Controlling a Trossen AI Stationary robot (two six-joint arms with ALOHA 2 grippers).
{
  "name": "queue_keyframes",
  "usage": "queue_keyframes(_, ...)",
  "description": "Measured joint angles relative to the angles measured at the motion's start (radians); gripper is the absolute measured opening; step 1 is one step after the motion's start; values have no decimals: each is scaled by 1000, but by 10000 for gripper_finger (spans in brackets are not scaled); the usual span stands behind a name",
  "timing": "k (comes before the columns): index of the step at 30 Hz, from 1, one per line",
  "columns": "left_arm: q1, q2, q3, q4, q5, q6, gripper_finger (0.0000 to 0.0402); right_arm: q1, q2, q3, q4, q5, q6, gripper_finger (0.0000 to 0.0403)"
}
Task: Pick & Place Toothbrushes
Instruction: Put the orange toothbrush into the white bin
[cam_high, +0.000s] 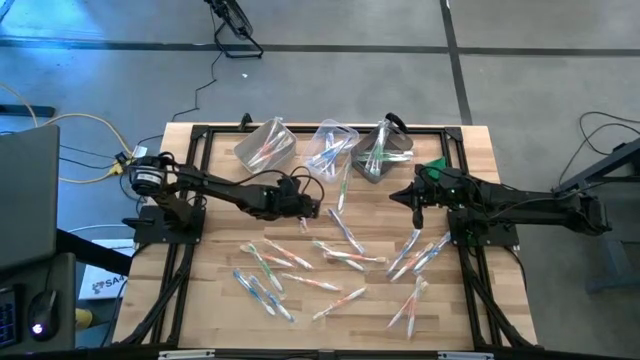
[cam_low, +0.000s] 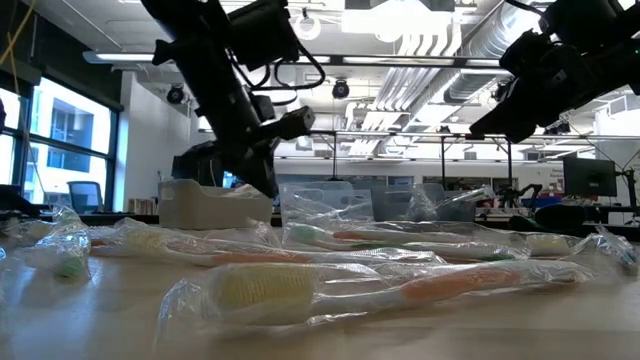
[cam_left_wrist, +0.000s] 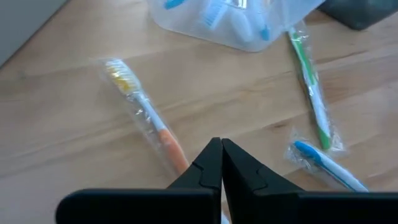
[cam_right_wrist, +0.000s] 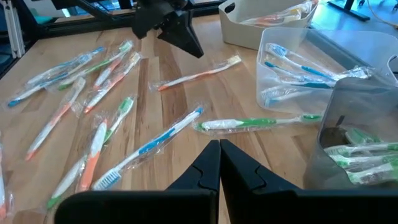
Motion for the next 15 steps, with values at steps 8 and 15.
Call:
queue_keyframes(8,0,0,28,-56,-10,-15,0,0,5,0,16,1,0,2)
queue_keyframes(15,0,68,146,-137,-19,40,0,0,8,0,16,0,0,2)
